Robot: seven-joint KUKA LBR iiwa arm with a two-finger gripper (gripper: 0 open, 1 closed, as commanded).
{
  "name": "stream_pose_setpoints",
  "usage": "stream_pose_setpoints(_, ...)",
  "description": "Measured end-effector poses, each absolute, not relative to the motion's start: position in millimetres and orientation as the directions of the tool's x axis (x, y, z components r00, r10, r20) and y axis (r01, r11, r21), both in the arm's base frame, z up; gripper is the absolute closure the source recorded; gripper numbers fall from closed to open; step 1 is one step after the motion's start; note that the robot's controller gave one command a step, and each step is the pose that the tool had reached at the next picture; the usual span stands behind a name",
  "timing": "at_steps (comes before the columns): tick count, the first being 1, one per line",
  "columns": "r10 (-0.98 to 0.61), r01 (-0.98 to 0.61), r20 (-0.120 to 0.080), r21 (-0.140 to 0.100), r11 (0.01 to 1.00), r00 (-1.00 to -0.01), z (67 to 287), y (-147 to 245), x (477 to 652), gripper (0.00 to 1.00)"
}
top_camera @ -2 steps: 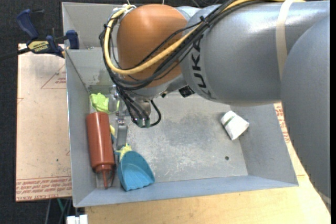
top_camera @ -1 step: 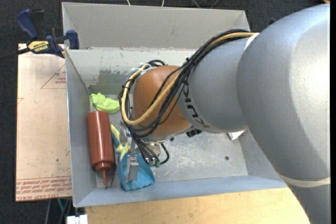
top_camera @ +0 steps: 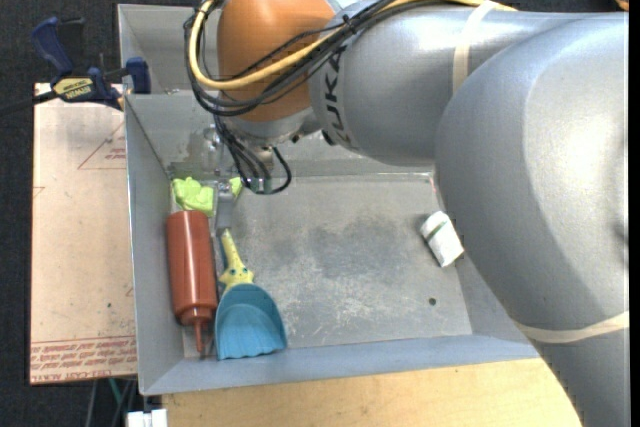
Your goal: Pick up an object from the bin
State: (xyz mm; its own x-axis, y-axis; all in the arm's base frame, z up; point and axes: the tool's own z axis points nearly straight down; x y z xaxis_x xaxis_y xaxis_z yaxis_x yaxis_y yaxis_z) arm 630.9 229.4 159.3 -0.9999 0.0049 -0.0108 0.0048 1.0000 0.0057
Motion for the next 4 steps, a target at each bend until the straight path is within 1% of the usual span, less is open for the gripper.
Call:
stream_pose_setpoints(1, -0.015, -0.015, -0.006, 0.003, 1.000, -1.000, 109.5, 176.0, 507.8, 0.00)
stream_pose_setpoints(2, 0.126, 0.126, -0.020, -0.001, 0.992, -0.992, 76.3, 235.2, 635.7, 0.00)
stream_pose_setpoints(3, -0.349, -0.349, -0.105, -0.014, 0.937, -0.931, 90.7, 240.6, 518.3, 1.00)
stream_pose_setpoints(4, -0.347, -0.348, -0.102, -0.013, 0.937, -0.932, 90.3, 240.6, 519.5, 1.00)
